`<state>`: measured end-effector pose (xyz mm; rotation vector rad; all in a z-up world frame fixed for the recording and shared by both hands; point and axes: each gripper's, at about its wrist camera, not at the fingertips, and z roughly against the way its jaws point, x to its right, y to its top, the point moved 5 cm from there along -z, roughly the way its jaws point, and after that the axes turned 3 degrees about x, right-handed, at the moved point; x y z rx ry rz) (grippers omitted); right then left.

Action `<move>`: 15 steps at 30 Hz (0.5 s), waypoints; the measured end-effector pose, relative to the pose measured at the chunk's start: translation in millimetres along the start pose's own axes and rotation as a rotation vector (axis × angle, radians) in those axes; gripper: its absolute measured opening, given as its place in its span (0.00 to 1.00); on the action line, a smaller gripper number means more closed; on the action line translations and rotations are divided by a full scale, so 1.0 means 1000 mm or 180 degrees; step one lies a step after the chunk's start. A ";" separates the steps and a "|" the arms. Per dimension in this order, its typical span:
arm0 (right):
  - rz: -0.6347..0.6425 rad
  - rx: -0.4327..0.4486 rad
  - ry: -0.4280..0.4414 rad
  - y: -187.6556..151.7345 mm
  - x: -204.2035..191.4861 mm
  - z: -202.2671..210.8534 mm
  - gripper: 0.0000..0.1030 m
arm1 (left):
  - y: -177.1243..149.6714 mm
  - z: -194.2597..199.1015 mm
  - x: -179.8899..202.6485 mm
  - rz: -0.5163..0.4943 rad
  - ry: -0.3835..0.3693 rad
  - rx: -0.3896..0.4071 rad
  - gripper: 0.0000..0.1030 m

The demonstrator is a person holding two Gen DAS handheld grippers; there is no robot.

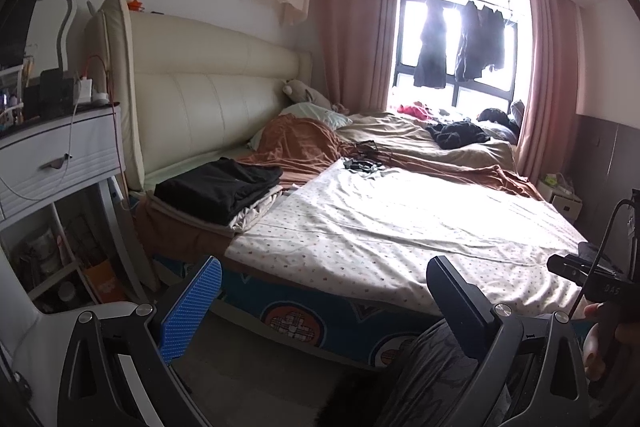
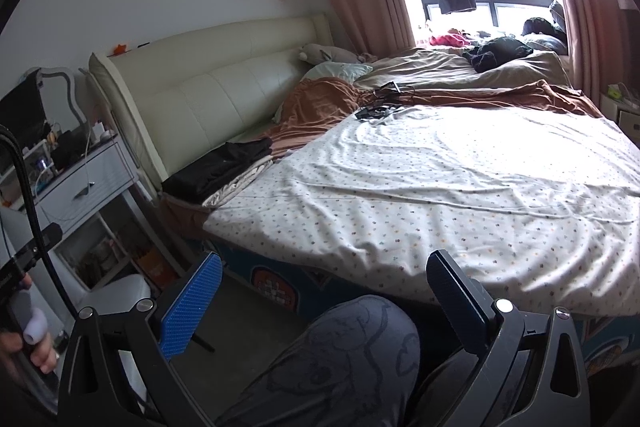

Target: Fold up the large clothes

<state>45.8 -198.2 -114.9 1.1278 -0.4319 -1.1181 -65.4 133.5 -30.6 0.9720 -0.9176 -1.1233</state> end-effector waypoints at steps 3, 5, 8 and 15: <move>-0.0011 -0.0021 -0.0004 -0.001 0.002 -0.002 0.99 | 0.001 0.004 0.003 -0.0040 0.0013 0.0067 1.00; -0.0026 -0.0032 -0.0005 -0.002 0.002 -0.002 0.99 | 0.003 0.005 0.004 -0.0059 0.0032 0.0091 1.00; -0.0044 -0.0037 -0.0003 -0.002 0.003 -0.002 0.99 | 0.003 0.004 0.004 -0.0067 0.0033 0.0083 1.00; -0.0059 -0.0019 -0.0014 -0.003 0.005 0.001 0.99 | 0.001 0.005 0.003 -0.0037 0.0052 0.0080 1.00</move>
